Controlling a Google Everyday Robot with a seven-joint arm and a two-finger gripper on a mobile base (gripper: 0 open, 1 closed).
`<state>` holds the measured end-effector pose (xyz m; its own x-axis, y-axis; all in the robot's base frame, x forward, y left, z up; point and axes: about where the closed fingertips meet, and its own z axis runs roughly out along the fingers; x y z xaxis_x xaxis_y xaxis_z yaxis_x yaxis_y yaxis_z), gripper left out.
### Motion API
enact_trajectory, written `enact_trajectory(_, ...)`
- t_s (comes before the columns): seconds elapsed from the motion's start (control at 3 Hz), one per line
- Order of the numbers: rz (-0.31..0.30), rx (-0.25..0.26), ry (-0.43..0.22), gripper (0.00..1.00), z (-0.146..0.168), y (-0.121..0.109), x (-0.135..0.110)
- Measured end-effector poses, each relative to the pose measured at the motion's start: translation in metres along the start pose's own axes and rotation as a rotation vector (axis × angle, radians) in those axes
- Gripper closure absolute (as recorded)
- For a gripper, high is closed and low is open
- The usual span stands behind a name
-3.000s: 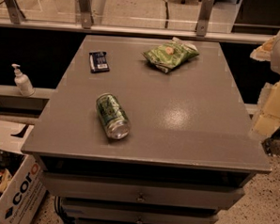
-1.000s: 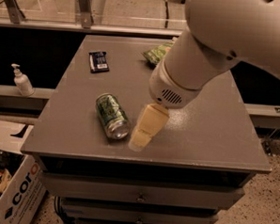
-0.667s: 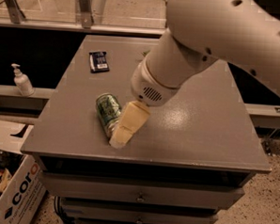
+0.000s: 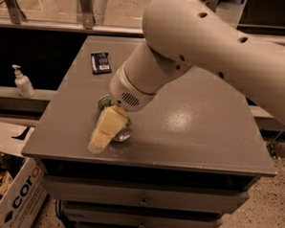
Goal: Pick green can
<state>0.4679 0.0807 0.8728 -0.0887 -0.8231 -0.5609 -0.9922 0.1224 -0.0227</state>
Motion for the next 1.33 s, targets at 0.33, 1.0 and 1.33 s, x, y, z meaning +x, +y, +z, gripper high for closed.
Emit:
enact_trajectory(0.33, -0.019, -0.031, -0.029, 0.00, 0.017, 0.003, -0.013)
enact_trajectory(1.0, -0.008, -0.007, -0.034, 0.00, 0.014, -0.004, -0.010)
enact_trajectory(1.33, -0.003, 0.010, -0.038, 0.00, 0.010, -0.010, -0.006)
